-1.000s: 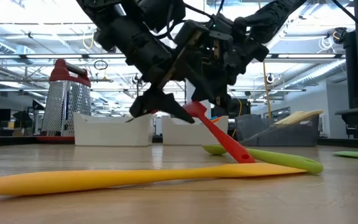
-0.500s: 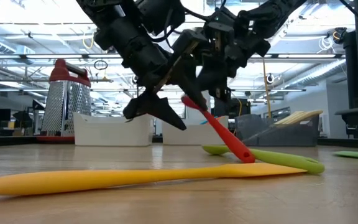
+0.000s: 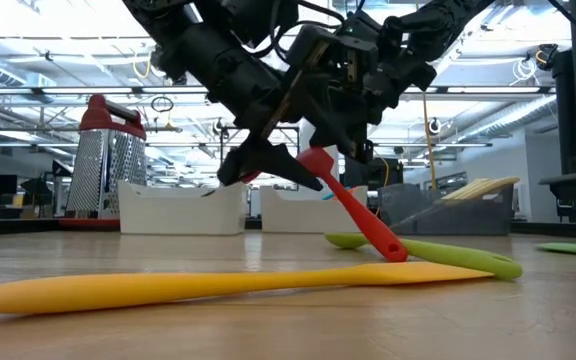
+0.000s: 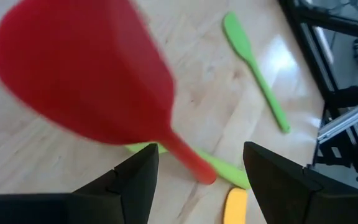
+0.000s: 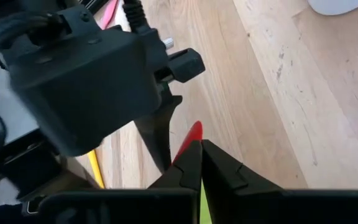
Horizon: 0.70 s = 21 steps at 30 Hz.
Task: Pick & Place Kitchen Items
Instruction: Put the red spatula into the right white bin
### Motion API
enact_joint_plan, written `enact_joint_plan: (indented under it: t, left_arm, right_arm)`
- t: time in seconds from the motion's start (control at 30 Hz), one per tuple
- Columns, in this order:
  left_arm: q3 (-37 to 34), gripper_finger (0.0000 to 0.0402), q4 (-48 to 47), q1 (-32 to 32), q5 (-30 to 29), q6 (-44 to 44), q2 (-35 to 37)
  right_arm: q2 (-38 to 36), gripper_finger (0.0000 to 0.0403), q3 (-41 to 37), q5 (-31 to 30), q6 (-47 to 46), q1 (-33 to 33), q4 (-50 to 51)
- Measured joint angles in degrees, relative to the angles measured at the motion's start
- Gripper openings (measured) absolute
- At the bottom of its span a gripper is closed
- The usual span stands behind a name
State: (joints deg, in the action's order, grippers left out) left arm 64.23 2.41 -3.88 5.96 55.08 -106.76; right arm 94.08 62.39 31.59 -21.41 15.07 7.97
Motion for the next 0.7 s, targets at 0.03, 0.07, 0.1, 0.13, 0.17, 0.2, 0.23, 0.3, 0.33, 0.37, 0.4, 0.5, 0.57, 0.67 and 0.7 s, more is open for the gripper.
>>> enact_joint_plan:
  t: [0.03, 0.07, 0.1, 0.13, 0.17, 0.2, 0.23, 0.3, 0.33, 0.37, 0.4, 0.5, 0.57, 0.67, 0.7]
  left_arm:
    - [0.00, 0.0241, 0.60, 0.00, 0.00, -0.17, 0.00]
    - [0.00, 0.0241, 1.04, 0.00, 0.05, -0.45, 0.00]
    - [0.00, 0.0241, 1.64, 0.00, 0.01, -0.58, 0.00]
    - [0.00, 0.0241, 2.17, 0.00, 0.03, -0.74, 0.00]
    - [0.00, 0.0241, 2.55, 0.00, 0.04, -0.82, 0.00]
    - [0.00, 0.0241, 2.64, 0.00, 0.01, -0.94, 0.00]
    - [0.00, 0.0241, 2.36, 0.01, -0.16, -0.96, 0.00]
    - [0.00, 0.0241, 1.46, 0.04, -1.06, -0.97, 0.00]
    - [0.00, 0.0241, 1.13, 0.04, -1.09, -0.96, 0.00]
    - [0.00, 0.0241, 1.07, 0.07, -1.32, -0.96, 0.00]
    - [0.00, 0.0241, 0.85, 0.11, -1.51, -0.96, 0.00]
    - [0.00, 0.0241, -0.79, 0.11, -2.14, -0.96, 0.00]
    - [0.00, 0.0241, -2.30, 0.11, -2.86, -0.74, 0.00]
    - [0.00, 0.0241, -3.36, 0.11, -3.67, -0.81, 0.00]
    - [0.00, 0.0241, -2.88, 0.11, -3.76, -0.98, 0.00]
  right_arm:
    - [0.00, 0.0000, 0.00, 0.00, 0.00, 0.00, -0.04]
    - [0.00, 0.0000, 0.00, 0.02, 0.00, -0.01, -0.04]
    - [0.00, 0.0000, 0.00, 0.02, 0.00, 0.00, -0.04]
    - [0.00, 0.0000, 0.00, 0.04, 0.00, 0.00, -0.04]
    - [0.00, 0.0000, 0.00, 0.07, 0.00, 0.00, -0.07]
    - [0.00, 0.0000, 0.00, 0.11, 0.00, 0.00, -0.09]
    - [0.00, 0.0000, 0.00, 0.17, 0.00, 0.00, -0.08]
    - [0.00, 0.0000, 0.00, 0.20, 0.00, -0.02, -0.07]
    - [0.00, 0.0000, 0.00, 0.17, 0.00, -0.02, -0.07]
    - [0.00, 0.0000, 0.00, 0.20, 0.00, -0.02, -0.07]
    - [0.00, 0.0000, 0.00, 0.20, 0.00, -0.02, -0.07]
    - [0.01, 0.0000, 0.00, 0.20, 0.00, -0.02, -0.04]
    - [0.02, 0.0000, 0.00, 0.17, 0.00, -0.02, -0.04]
    - [0.02, 0.0000, 0.00, 0.19, 0.00, -0.02, -0.04]
    - [0.02, 0.0000, 0.00, 0.20, -0.01, -0.02, -0.06]
